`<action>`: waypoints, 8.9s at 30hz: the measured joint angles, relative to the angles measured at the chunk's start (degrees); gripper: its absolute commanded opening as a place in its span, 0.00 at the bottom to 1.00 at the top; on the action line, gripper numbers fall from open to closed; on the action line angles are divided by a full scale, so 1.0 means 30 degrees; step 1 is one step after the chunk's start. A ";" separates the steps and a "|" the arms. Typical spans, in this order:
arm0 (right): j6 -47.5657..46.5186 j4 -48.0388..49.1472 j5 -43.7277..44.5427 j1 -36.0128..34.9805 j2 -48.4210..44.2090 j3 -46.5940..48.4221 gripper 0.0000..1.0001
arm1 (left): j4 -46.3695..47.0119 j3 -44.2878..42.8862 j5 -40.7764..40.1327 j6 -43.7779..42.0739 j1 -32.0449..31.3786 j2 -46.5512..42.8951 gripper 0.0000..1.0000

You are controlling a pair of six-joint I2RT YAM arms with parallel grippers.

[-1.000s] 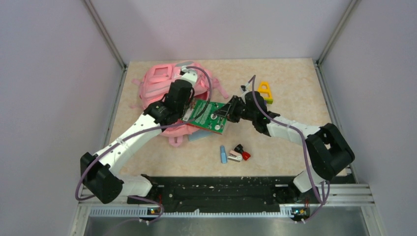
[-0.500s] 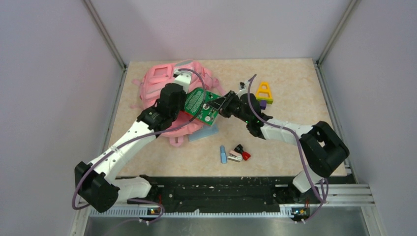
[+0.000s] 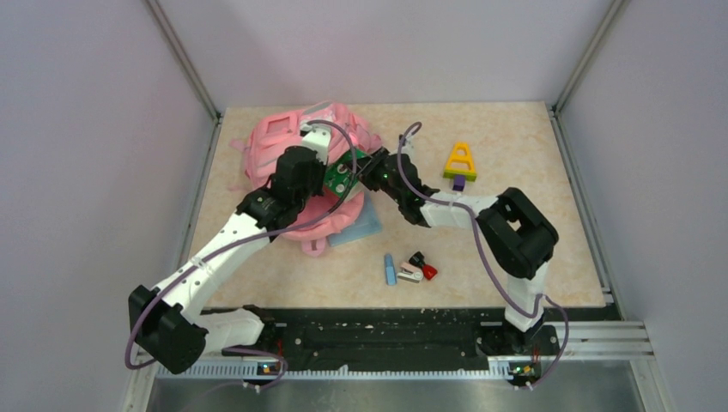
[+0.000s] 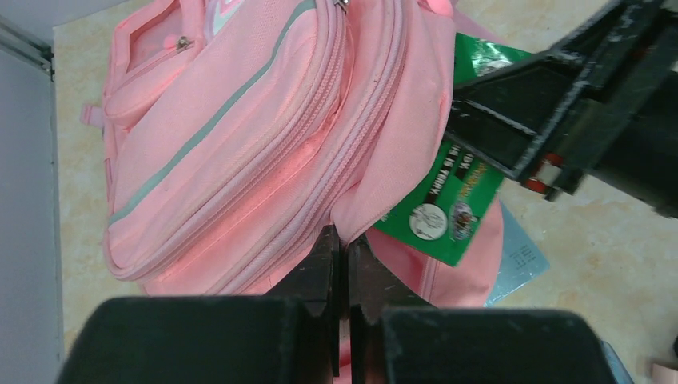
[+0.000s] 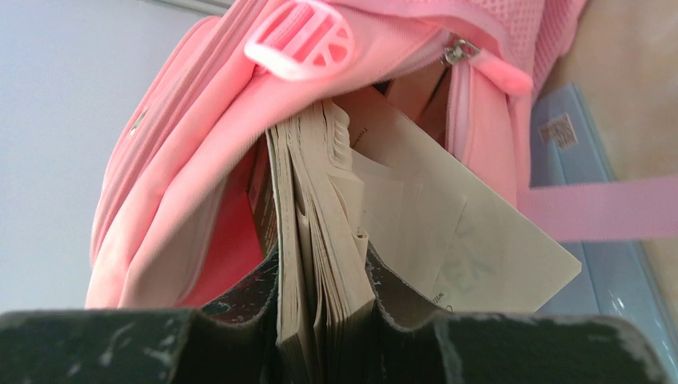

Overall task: Pack the student bag
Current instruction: Place the book in the student bag, then zip the student bag at the center of the board.

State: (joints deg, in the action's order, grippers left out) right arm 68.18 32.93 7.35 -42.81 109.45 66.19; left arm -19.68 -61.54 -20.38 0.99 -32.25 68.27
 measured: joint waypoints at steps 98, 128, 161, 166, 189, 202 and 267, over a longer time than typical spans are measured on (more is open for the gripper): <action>-0.8116 -0.0401 -0.7577 0.1537 0.0896 -0.3235 0.00 | -0.0153 1.5475 0.0226 1.2444 0.5421 -1.5715 0.84; -1.0630 -0.4342 -1.2036 0.4619 0.1231 0.0226 0.00 | 0.6550 1.4906 0.4000 0.8706 0.5807 -0.7359 0.40; -1.0797 -0.4218 -1.2342 0.4597 0.1239 0.0197 0.00 | 0.9821 1.4826 0.7045 0.8451 0.6863 -0.5515 0.45; -1.0564 -0.3191 -1.2109 0.4262 0.1188 -0.0867 0.00 | 0.8808 1.4826 0.6929 0.9843 0.6863 -0.8269 0.63; -1.0360 -0.3883 -1.0936 0.3978 -0.7621 -0.7715 0.72 | 0.4816 0.8612 0.3322 0.2841 -0.2980 -0.6637 0.88; -1.1242 -0.4962 -1.1096 0.6324 -0.9318 -0.9224 0.73 | 0.5850 0.7133 -0.7970 -0.2047 -0.7519 0.1246 0.69; -2.0094 -0.7817 -1.4207 0.4969 0.1858 0.2098 0.00 | 0.0874 0.5377 0.0860 0.3840 -0.2178 -0.1333 0.84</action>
State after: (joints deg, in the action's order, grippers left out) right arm 7.90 9.47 -35.27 -27.90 115.02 72.49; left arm -17.06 -45.41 -17.80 12.51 -38.79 64.27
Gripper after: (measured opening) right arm 0.020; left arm 0.904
